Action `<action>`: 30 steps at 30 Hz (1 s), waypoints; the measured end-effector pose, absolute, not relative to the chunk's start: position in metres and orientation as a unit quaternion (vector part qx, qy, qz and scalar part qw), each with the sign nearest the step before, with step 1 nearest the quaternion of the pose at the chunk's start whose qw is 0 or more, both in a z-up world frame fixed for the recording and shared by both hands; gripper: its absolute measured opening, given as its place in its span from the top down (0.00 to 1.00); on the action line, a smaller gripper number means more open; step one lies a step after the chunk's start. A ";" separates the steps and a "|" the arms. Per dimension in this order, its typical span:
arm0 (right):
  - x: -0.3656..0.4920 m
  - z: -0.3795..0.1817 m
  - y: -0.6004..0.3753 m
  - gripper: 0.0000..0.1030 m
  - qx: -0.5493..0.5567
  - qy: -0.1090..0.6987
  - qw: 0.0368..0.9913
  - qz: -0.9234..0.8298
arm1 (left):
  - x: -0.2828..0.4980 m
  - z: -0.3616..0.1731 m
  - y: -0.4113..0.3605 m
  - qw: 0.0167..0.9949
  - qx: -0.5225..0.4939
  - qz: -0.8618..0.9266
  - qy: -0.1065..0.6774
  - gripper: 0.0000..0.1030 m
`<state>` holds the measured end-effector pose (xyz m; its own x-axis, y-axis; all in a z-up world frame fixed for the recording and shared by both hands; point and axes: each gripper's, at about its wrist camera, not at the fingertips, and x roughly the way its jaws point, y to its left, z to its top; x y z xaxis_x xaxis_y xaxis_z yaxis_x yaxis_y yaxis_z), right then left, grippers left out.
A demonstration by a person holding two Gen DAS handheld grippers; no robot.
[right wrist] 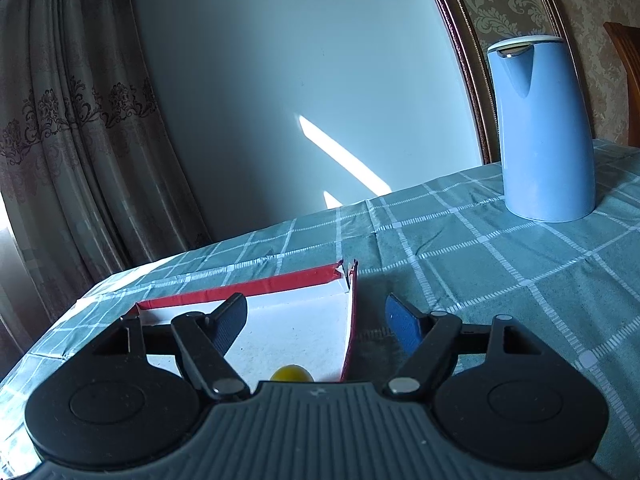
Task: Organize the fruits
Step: 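Reach the left tool to the orange mandarin and grasp it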
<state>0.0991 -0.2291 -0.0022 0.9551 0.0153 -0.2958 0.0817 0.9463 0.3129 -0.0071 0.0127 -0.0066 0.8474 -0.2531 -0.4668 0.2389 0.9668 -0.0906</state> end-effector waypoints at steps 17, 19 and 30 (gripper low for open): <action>0.099 -0.003 -0.228 0.26 0.161 0.153 0.975 -0.014 | 0.005 -0.010 -0.009 0.955 0.054 -0.129 0.260 0.32; 0.098 -0.003 -0.227 0.26 0.161 0.152 0.975 -0.014 | 0.005 -0.010 -0.009 0.956 0.056 -0.123 0.259 0.36; 0.098 -0.003 -0.226 0.26 0.159 0.152 0.976 -0.013 | 0.008 -0.008 -0.004 0.962 0.055 -0.097 0.251 0.63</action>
